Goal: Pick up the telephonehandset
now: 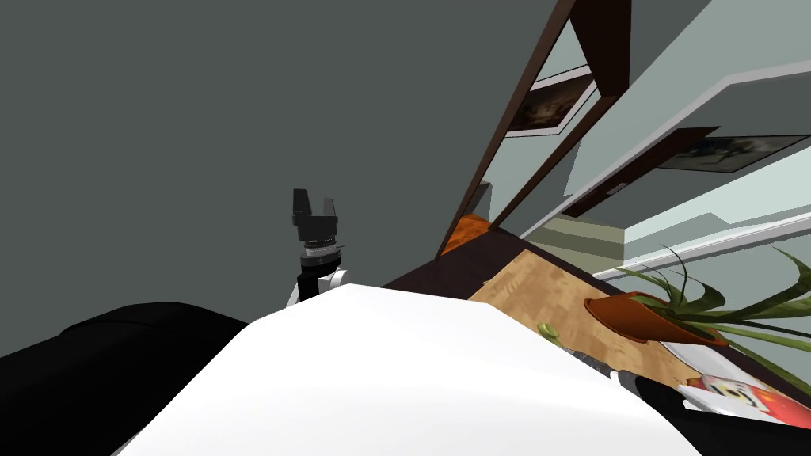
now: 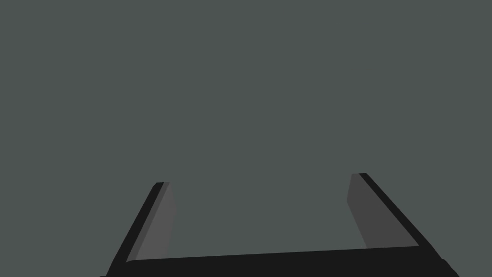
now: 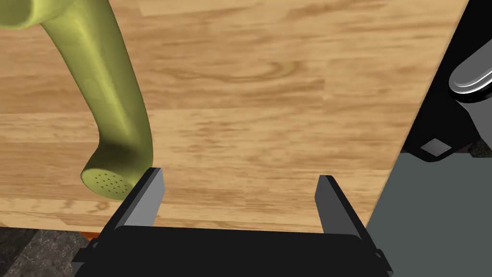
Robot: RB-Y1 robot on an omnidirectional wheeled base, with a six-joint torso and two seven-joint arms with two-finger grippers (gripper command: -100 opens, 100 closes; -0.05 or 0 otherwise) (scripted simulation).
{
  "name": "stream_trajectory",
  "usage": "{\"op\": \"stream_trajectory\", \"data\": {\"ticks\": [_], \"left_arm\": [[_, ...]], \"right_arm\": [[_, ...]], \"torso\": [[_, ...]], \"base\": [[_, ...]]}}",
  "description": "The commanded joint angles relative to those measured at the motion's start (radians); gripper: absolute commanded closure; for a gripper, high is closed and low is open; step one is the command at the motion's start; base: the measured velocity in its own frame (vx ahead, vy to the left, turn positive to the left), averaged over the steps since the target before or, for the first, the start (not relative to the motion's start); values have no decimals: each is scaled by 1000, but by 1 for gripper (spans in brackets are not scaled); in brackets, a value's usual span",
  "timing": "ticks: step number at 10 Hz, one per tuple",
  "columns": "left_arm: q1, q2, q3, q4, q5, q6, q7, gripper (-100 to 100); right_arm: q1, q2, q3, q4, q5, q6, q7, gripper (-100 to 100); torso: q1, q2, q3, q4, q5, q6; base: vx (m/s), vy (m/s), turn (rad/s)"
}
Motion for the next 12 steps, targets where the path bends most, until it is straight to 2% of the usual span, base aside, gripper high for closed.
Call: {"op": "stream_trajectory", "data": {"ticks": [1,2,3,5,6,8,9,10,12], "left_arm": [[0,0,0,0,0,0,0,0],[0,0,0,0,0,0,0,0],[0,0,0,0,0,0,0,0],[0,0,0,0,0,0,0,0],[0,0,0,0,0,0,0,0],[0,0,0,0,0,0,0,0],[0,0,0,0,0,0,0,0],[0,0,0,0,0,0,0,0],[0,0,0,0,0,0,0,0]], "right_arm": [[-3,-11,21,44,11,15,2,-100],[-3,-11,21,44,11,15,2,-100],[-11,-15,42,82,21,27,2,-100],[-11,-15,42,82,21,27,2,-100],[-27,-5,79,144,36,49,2,-100],[-27,-5,79,144,36,49,2,-100],[-35,10,95,166,42,60,1,-100],[-35,10,95,166,42,60,1,-100],[-48,60,124,190,49,76,-3,-100]], "torso": [[0,0,0,0,0,0],[-1,0,0,0,0,-1],[-1,-1,0,0,0,0],[-2,-1,0,0,0,0],[-1,0,0,0,0,0],[-6,-2,-1,0,-1,0],[-3,-2,-1,0,-1,0],[-2,-1,-1,0,-1,0],[-3,-2,-1,0,-1,0]], "base": [[11,-33,85],[13,-46,53],[16,-61,111],[12,-43,13],[29,-94,127],[31,-89,55],[13,-47,31],[13,-45,34],[41,-91,58]]}}
